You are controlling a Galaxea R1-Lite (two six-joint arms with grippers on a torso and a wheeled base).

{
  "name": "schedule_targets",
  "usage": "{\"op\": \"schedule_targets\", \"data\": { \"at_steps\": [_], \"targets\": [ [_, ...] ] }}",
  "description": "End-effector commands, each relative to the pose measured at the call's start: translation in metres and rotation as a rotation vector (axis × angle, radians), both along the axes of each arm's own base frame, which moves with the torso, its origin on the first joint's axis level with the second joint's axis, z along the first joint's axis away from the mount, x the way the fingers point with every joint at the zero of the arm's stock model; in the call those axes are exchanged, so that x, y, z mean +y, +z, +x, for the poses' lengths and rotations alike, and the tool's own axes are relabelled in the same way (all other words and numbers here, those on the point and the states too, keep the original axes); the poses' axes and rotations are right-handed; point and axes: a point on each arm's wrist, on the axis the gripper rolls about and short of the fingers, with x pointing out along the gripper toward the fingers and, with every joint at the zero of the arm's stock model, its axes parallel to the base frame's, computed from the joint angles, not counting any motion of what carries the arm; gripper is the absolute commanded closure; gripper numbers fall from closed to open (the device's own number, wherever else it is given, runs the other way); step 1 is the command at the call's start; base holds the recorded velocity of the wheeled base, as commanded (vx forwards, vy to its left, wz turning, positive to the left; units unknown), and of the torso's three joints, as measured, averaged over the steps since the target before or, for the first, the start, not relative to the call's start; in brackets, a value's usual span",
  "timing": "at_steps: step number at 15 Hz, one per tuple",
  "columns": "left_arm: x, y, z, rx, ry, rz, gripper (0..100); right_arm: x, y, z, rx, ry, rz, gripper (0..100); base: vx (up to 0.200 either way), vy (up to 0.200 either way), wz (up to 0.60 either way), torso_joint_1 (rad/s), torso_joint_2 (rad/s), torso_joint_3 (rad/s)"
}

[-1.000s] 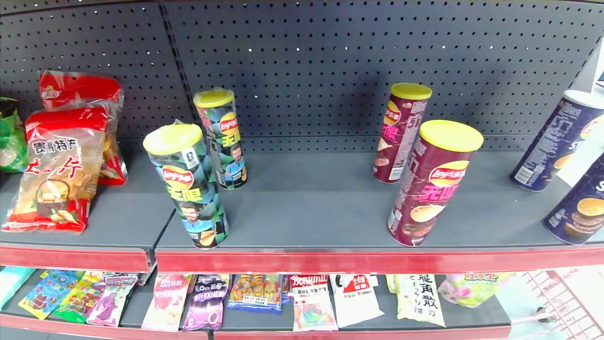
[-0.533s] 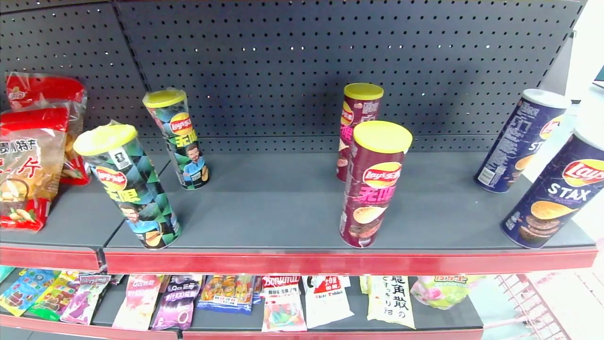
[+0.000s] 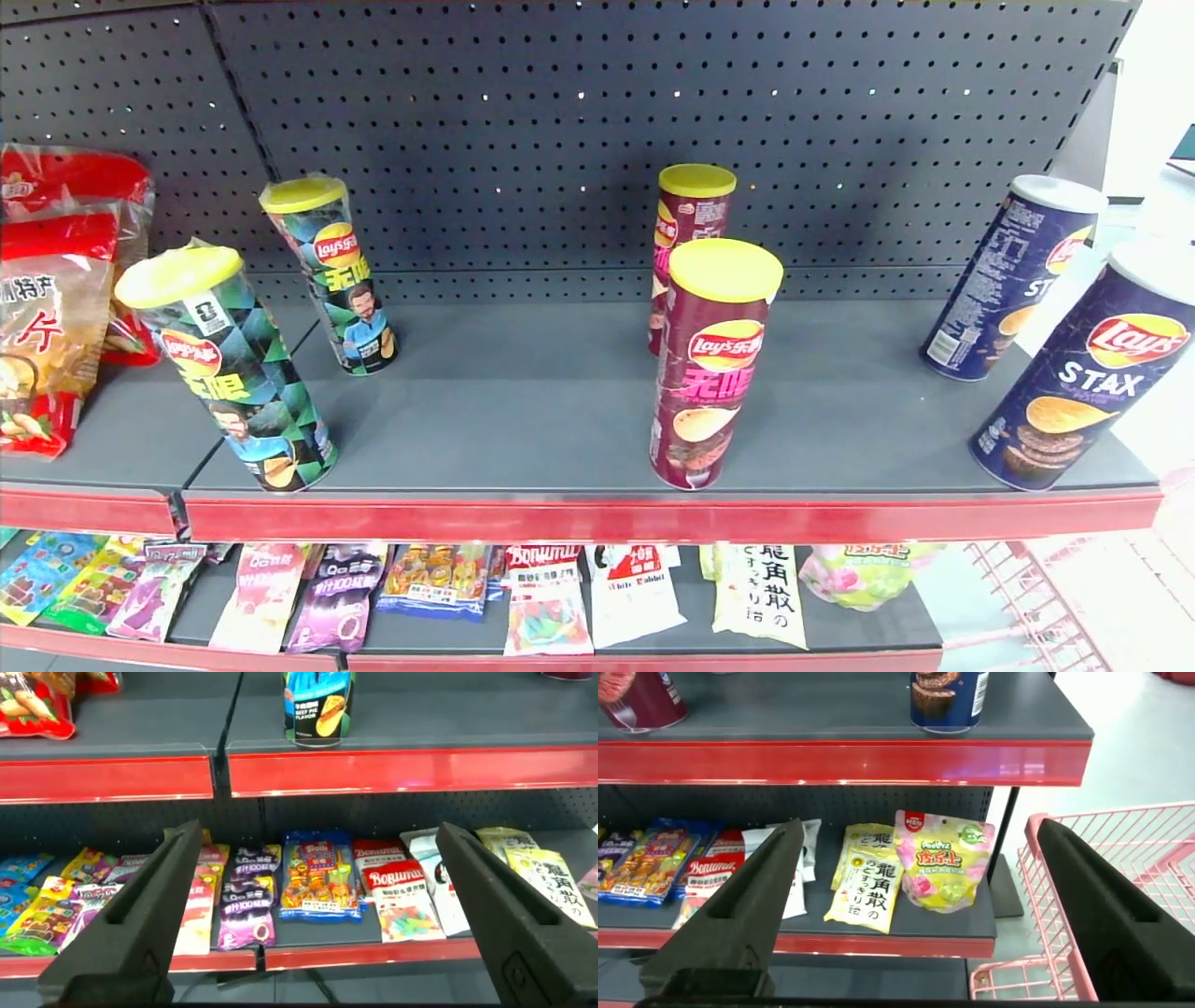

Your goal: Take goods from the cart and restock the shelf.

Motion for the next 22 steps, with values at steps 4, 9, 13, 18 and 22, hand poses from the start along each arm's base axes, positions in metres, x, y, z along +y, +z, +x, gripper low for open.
{"op": "schedule_targets", "data": {
  "at_steps": [4,9,13,18,22],
  "targets": [
    [0.0000,0.0000,0.0001,0.001,0.002,0.000,0,0.0000,0.0000,0.0000,0.000,0.001,0.000,0,0.000,-0.050,0.00,0.003,0.00,0.001],
    [0.0000,0.0000,0.0001,0.001,0.001,0.000,0,0.0000,0.0000,0.0000,0.000,0.001,-0.002,0,0.000,-0.040,0.00,0.000,0.00,0.000],
    [0.0000,0.0000,0.0001,0.001,0.001,0.000,0,0.0000,0.0000,0.0000,0.000,0.001,-0.002,0,0.100,0.000,0.00,0.000,0.00,0.000],
    [0.0000,0.0000,0.0001,0.001,0.001,0.000,0,0.0000,0.0000,0.0000,0.000,0.001,-0.002,0,0.040,0.000,0.00,-0.002,0.00,0.001],
    [0.0000,0.0000,0.0001,0.001,0.001,0.000,0,0.0000,0.0000,0.0000,0.000,0.001,-0.002,0,0.000,0.000,0.00,0.000,0.00,0.000]
  ]
}}
